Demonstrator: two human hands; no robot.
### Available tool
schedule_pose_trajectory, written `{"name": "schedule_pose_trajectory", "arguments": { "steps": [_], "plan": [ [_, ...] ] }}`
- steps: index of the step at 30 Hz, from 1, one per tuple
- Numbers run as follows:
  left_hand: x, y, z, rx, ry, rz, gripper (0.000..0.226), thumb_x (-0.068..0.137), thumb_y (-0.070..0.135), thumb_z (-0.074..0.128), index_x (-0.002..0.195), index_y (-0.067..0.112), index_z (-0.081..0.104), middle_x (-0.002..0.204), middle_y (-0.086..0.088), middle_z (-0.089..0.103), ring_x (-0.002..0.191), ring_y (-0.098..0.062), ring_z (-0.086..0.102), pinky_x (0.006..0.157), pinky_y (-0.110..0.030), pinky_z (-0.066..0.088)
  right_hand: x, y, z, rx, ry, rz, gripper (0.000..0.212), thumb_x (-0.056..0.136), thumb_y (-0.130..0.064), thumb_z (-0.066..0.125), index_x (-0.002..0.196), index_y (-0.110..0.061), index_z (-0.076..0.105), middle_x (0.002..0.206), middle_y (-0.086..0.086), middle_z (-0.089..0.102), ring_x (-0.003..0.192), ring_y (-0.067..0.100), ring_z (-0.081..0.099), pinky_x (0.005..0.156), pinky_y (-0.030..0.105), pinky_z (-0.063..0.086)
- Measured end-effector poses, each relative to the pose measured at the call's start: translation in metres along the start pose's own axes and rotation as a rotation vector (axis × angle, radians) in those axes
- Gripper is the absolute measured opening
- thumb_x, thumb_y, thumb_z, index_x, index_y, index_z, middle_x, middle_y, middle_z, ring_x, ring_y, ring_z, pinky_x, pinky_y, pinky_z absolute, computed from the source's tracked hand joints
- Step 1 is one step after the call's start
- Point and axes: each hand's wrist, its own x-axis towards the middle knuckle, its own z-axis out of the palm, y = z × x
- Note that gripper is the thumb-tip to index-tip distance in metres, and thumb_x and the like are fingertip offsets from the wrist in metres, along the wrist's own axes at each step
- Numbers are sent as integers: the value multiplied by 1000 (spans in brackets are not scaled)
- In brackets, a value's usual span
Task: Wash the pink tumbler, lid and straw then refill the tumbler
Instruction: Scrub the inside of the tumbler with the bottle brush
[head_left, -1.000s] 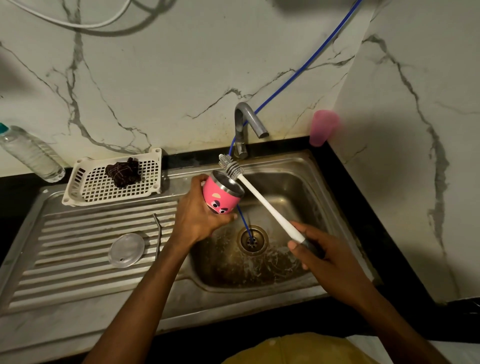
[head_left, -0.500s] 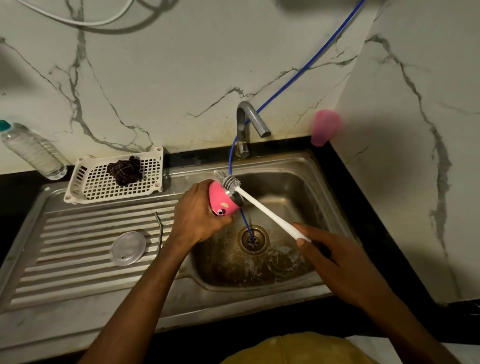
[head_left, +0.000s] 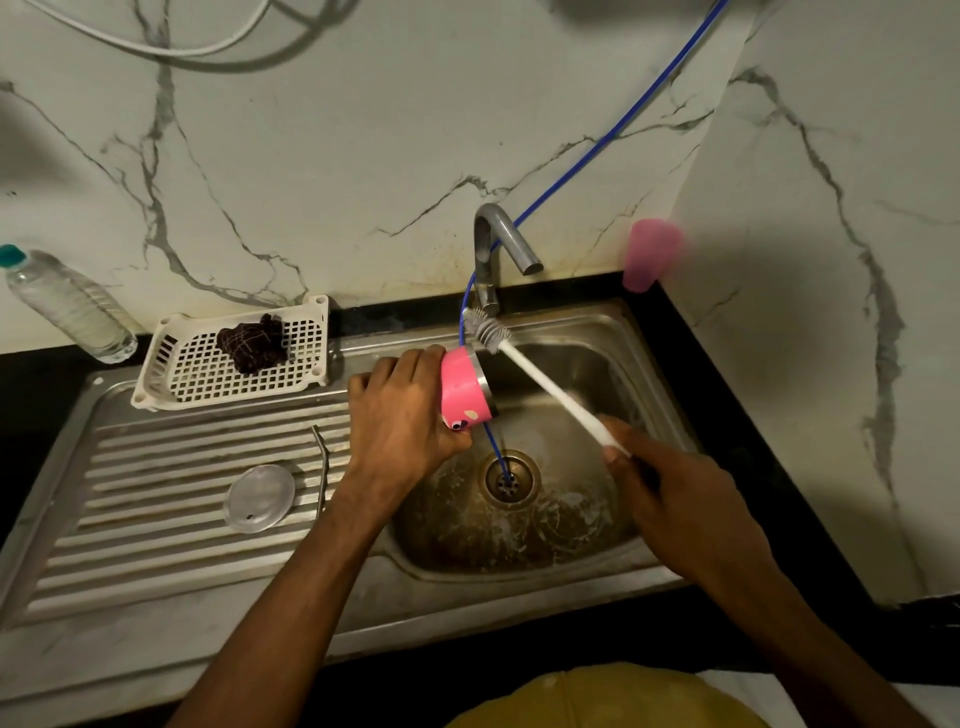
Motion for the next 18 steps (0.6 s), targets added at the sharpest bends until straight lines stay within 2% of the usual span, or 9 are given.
{"name": "schedule_pose_trajectory", "arguments": {
  "steps": [3,6,8,12,14,18],
  "plan": [
    [3,1,-2,18,6,12,92,48,49,88,129,16,58,117,-7,68,103,-34,63,83,-46,46,-4,-1,-3,118,43,-45,42,94,-57,38,134,-57,50,59,-3,61,58,6,62,51,16,49],
    [4,-4,0,52,12,22,94,45,47,91,127,15,60,116,-9,69,102,-36,64,82,-47,47,-14,0,-3,178,40,-96,29,92,-58,41,116,-73,44,66,-7,65,57,5,63,54,20,51],
    [4,-5,2,67,22,37,95,42,44,94,125,13,61,115,-11,69,101,-38,65,83,-49,48,-19,4,-6,152,30,-100,27,92,-58,42,112,-76,41,70,-13,66,55,4,62,56,18,51],
    [-1,-1,4,77,49,123,96,42,42,94,126,10,61,119,-12,68,104,-37,64,86,-50,47,-17,3,-5,108,15,-82,28,94,-56,42,118,-69,42,73,-21,65,57,3,62,53,15,48],
    [-4,4,6,64,45,164,96,45,43,93,130,12,59,123,-11,67,108,-35,63,89,-49,46,-6,6,-1,85,15,-73,31,97,-51,45,126,-62,46,73,-17,64,58,4,62,51,15,45],
    [-3,5,6,36,51,150,95,46,42,92,130,14,59,123,-9,67,109,-34,62,92,-49,46,9,14,-1,99,21,-43,33,99,-46,50,130,-53,57,61,-4,62,57,6,61,57,25,52]
  ]
}}
